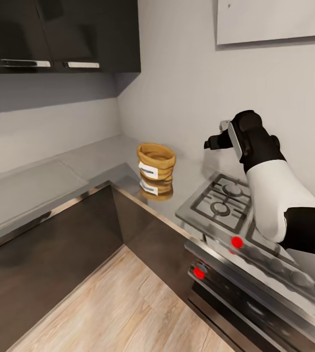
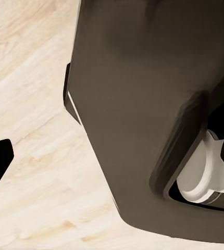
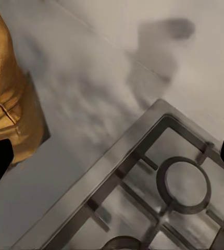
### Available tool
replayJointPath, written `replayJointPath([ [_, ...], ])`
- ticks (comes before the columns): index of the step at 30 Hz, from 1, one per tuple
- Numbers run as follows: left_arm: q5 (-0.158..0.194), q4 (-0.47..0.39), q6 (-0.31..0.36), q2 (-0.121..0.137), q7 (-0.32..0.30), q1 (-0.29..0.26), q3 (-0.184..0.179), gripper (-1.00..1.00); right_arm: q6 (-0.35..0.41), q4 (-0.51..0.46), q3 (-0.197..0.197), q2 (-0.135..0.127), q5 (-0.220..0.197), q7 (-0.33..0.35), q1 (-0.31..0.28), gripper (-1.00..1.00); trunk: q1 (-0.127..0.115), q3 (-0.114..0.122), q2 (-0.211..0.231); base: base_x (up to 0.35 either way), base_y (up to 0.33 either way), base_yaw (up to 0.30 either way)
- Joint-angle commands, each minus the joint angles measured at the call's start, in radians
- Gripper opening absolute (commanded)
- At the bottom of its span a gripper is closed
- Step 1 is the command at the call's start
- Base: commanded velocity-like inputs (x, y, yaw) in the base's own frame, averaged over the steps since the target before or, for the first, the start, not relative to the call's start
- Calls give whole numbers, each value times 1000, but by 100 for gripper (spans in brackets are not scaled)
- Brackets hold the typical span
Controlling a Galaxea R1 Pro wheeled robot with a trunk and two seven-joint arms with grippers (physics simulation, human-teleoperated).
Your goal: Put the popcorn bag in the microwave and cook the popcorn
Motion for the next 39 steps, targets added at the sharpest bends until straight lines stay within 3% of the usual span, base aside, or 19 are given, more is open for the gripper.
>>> replayJointPath([
  [1,5,0,-3,0,0,0,0,100,4,-1,-1,0,11,9,-1,100,1,-1,-1,321,0,0],
  [10,6,0,-4,0,0,0,0,100,4,-4,-4,-1,11,8,-1,100,1,-1,-1,321,0,8],
  [22,6,0,-4,0,0,0,0,100,4,-4,-3,1,11,8,-1,100,1,-1,-1,300,0,244],
  [39,5,0,-4,0,-1,0,0,100,4,12,-3,1,2,15,-1,100,1,-1,-1,18,0,60],
])
